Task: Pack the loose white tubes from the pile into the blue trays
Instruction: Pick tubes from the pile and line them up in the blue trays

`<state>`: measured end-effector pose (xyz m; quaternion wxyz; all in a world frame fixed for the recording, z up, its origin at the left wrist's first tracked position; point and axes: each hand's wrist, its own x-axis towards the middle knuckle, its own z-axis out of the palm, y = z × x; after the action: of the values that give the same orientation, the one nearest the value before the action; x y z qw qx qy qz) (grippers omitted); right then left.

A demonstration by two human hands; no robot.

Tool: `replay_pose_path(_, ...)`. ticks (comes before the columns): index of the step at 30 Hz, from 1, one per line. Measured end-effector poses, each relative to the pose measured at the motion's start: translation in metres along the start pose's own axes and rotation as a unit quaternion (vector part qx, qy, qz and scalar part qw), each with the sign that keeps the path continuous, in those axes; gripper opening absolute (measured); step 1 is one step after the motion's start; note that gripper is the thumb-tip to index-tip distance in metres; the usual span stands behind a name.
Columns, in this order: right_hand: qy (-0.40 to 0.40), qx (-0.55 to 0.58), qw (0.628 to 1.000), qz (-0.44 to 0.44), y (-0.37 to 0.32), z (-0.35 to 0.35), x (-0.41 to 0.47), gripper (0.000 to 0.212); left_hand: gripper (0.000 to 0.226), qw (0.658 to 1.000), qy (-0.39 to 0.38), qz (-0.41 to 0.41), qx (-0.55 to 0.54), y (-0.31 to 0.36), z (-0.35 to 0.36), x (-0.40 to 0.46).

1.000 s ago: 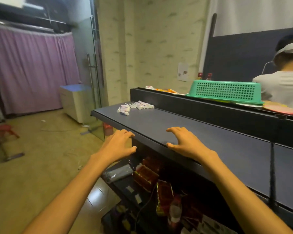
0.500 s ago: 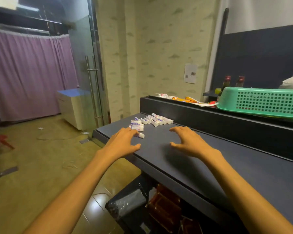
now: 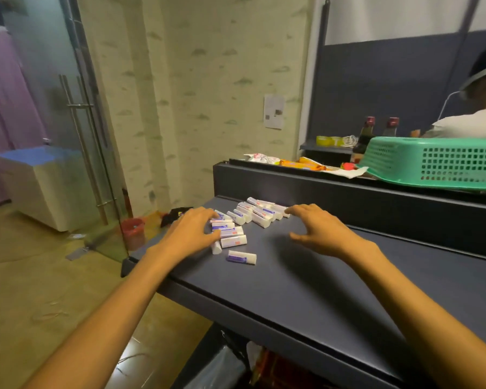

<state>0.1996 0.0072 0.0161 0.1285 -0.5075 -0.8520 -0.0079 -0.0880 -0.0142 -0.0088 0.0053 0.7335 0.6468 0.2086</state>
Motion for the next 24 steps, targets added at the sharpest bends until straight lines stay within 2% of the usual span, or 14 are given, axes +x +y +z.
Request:
replay_pose_path(5, 0.004, 0.019, 0.998, 0.068, -0.012, 0.010, 0.020, 0.058, 0.031, 0.998, -0.025, 0.050, -0.034, -0.032, 0.006, 0.041)
replay_pose_path(11, 0.006, 0.014, 0.994, 0.109, -0.017, 0.018, 0.031, 0.057, 0.034, 0.991, -0.085, 0.071, -0.073, -0.050, 0.020, 0.068)
replay_pose_path(24, 0.021, 0.026, 0.994, 0.108, -0.014, 0.022, 0.028, 0.057, 0.032, 0.989, -0.084, 0.075, -0.099, -0.042, 0.009, 0.075)
